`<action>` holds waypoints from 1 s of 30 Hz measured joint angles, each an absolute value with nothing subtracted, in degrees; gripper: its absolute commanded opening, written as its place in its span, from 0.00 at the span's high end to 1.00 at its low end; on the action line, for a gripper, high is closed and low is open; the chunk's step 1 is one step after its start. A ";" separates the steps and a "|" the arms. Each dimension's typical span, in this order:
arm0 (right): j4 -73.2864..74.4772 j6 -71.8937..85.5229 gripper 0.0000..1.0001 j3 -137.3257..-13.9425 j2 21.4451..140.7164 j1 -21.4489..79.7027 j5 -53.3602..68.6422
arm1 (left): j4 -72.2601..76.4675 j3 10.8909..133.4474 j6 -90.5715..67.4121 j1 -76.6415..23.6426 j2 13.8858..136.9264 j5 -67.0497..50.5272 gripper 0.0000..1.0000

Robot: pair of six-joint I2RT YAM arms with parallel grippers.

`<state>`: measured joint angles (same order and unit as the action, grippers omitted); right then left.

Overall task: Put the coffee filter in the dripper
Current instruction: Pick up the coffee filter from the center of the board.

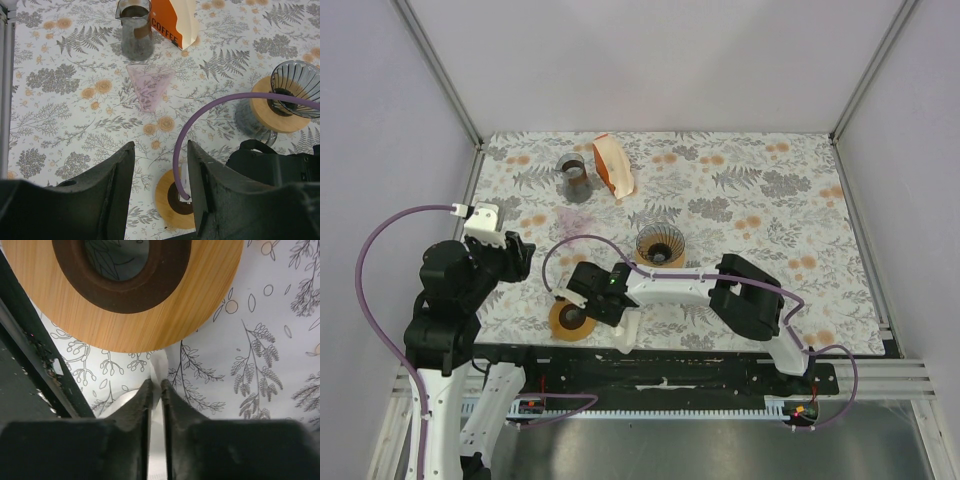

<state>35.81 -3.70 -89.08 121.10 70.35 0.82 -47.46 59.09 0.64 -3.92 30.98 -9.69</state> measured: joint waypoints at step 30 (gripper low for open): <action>6.22 -4.14 1.00 -79.22 64.38 55.59 14.59 | -42.06 78.37 5.96 -4.08 50.24 -46.48 0.41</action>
